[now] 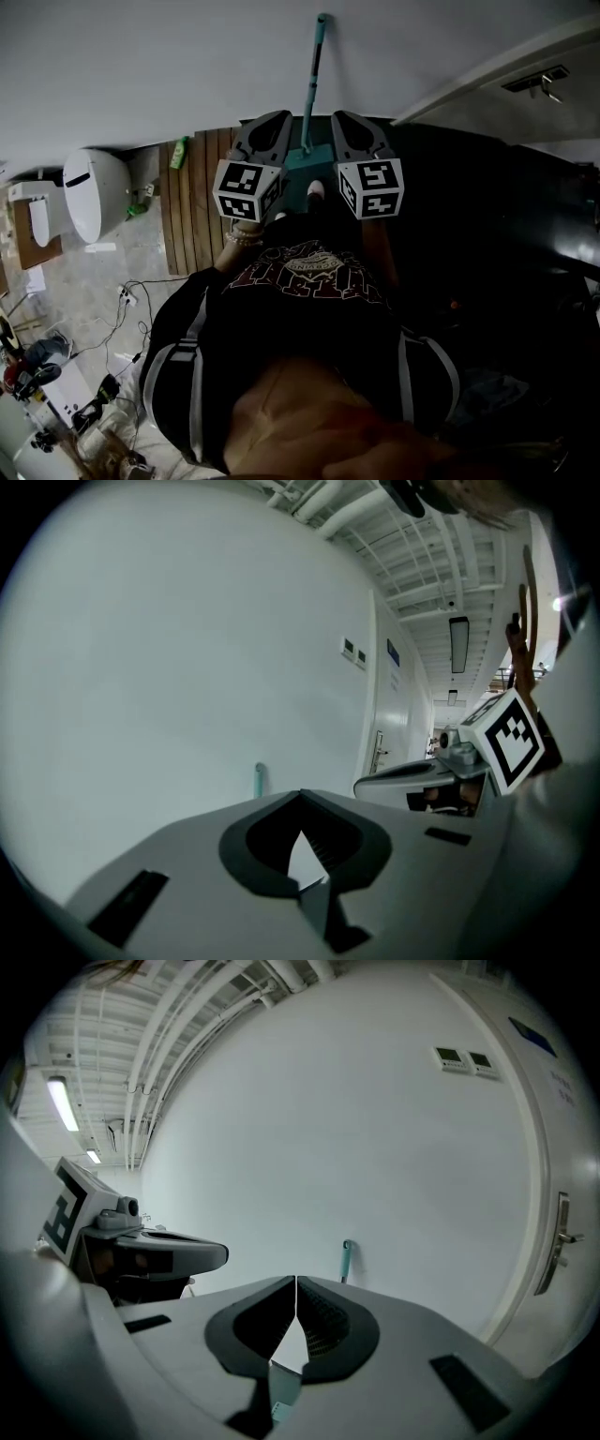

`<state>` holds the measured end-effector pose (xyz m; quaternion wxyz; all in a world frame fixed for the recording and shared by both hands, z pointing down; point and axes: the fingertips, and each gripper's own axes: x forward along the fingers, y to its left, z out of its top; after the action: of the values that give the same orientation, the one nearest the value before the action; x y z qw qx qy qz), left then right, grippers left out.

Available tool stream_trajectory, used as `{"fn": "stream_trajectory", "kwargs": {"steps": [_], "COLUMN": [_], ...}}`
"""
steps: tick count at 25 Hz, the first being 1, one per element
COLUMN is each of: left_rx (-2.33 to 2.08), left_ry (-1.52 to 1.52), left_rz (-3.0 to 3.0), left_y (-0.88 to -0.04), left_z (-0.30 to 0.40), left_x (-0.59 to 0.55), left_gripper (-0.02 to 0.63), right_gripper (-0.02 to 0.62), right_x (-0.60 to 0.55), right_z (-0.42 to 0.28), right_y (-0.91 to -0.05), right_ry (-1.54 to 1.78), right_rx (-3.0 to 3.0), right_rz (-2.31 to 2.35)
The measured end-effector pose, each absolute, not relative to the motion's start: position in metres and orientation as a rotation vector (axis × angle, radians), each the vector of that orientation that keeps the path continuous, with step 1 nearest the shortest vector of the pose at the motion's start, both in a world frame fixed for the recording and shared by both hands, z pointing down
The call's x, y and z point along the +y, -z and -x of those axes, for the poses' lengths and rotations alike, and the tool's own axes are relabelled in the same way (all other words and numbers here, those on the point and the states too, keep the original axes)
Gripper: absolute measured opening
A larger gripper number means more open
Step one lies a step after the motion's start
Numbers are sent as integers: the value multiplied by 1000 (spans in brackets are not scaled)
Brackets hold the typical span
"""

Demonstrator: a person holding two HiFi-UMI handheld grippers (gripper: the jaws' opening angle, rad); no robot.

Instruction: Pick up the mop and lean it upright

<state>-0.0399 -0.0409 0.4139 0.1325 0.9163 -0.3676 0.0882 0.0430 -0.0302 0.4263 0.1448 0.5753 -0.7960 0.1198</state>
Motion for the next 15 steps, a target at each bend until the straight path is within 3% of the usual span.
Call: {"fn": "stream_trajectory", "kwargs": {"steps": [15], "left_rx": [-1280], "left_ry": [-223], "left_rz": [-2538], "left_y": [-422], "left_z": [4], "left_x": [-99], "left_gripper": [46], "right_gripper": [20], "right_x": [-122], "right_z": [-91], "right_y": [-442], "right_ry": [-305], "right_rx": [-2378], "right_rz": [-1487]}}
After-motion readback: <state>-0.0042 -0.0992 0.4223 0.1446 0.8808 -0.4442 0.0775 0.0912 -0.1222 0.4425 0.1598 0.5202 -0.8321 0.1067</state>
